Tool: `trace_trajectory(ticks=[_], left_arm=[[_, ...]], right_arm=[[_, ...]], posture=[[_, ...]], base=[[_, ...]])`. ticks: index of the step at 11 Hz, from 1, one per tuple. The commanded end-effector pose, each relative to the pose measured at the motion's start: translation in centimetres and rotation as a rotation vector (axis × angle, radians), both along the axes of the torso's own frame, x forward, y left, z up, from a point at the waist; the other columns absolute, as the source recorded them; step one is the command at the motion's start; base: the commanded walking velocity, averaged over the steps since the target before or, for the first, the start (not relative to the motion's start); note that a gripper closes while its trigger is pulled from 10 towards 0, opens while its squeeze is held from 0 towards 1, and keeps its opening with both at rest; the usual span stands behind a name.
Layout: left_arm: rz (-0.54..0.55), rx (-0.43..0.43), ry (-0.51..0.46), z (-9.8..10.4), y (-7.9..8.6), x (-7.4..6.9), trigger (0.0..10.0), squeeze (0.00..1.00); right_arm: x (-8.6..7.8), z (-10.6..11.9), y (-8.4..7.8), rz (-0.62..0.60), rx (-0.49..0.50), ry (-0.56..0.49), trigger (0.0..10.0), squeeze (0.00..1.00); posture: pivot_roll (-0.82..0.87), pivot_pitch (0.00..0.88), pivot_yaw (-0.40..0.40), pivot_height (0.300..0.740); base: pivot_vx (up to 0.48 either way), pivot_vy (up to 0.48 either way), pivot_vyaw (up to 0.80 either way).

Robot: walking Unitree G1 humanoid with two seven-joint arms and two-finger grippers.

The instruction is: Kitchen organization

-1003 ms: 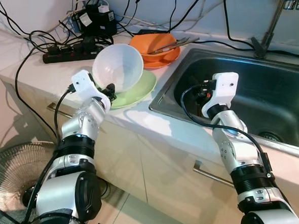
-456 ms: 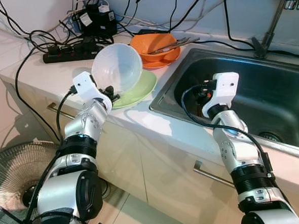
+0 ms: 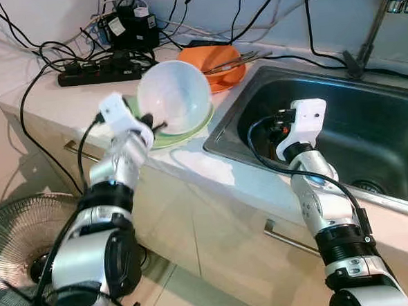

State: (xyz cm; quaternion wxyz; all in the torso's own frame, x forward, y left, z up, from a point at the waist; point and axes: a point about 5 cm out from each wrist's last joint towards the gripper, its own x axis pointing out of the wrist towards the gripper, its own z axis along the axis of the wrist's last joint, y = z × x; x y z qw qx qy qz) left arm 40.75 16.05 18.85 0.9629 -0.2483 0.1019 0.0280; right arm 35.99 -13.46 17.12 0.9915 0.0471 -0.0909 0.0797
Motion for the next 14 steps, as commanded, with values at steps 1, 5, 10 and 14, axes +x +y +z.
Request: trace_trajectory(ticks=[1,5,10,14], left_arm=[[0.007,0.002,0.041,-0.9,0.1,-0.2,0.0,0.0],[0.018,-0.012,-0.101,0.8,0.2,0.0,0.0,0.0],[-0.119,0.077,-0.42,4.2,-2.3,-0.9,10.0,0.0],[-0.217,0.137,-0.471,4.2,-4.2,-2.0,10.0,0.0]], right_arm=[[0.0,0.0,-0.1,-0.002,-0.005,0.011,10.0,0.0],[0.0,0.0,0.0,-0.005,-0.004,0.01,10.0,0.0],[0.1,0.6,0.3,0.007,0.001,-0.008,10.0,0.0],[0.3,1.7,0.8,0.06,0.127,-0.016,10.0,1.0]], posture=[[0.12,0.021,0.032,0.74],[0.12,0.015,0.033,0.74],[0.12,0.003,0.029,0.74],[0.12,0.0,0.032,0.74]], base=[[0.0,0.0,0.0],[0.0,0.0,0.0],[0.0,0.0,0.0],[0.0,0.0,0.0]])
